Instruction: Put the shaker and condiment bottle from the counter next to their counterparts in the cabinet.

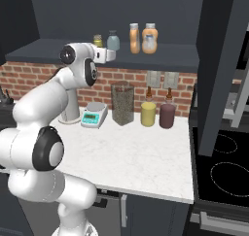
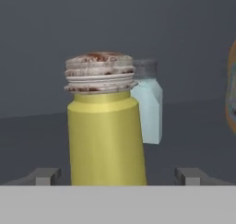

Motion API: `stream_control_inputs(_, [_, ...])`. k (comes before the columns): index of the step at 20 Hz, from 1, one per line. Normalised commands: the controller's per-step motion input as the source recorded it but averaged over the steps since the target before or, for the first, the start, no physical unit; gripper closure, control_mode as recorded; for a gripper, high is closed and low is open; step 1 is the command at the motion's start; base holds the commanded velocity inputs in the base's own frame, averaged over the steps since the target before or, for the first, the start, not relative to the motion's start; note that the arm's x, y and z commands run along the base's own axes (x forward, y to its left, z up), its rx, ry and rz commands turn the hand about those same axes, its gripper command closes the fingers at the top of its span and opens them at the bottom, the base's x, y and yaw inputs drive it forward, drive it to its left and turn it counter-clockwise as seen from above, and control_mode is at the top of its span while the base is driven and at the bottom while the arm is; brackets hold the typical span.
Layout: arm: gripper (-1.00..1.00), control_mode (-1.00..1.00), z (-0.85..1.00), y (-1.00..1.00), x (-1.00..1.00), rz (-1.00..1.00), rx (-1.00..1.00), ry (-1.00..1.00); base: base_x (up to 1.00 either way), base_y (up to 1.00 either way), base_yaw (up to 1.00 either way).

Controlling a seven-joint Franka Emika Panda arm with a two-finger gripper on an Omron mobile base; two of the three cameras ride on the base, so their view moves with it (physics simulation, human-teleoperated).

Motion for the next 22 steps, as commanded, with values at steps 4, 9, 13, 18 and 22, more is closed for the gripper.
stream_control_inputs(4, [-1.0, -1.0, 0.0, -0.11, -0.66, 0.0, -0.02, -0.21, 0.0, 0.0, 0.0])
stream_control_inputs(9, [-1.0, -1.0, -0.17, 0.0, -0.96, 0.0, -0.02, -0.16, 0.0, 0.0, 0.0])
stream_control_inputs(13, [-1.0, -1.0, -0.52, 0.0, -0.99, 0.0, 0.0, -0.04, 0.0, 0.0, 0.0])
stream_control_inputs(18, [-1.0, -1.0, -0.65, 0.0, -0.89, 0.0, 0.0, 0.0, 0.0, 0.0, 0.0])
stream_control_inputs(22, [-1.0, -1.0, -0.7, 0.0, -0.81, 0.0, 0.0, 0.0, 0.0, 0.0, 0.0])
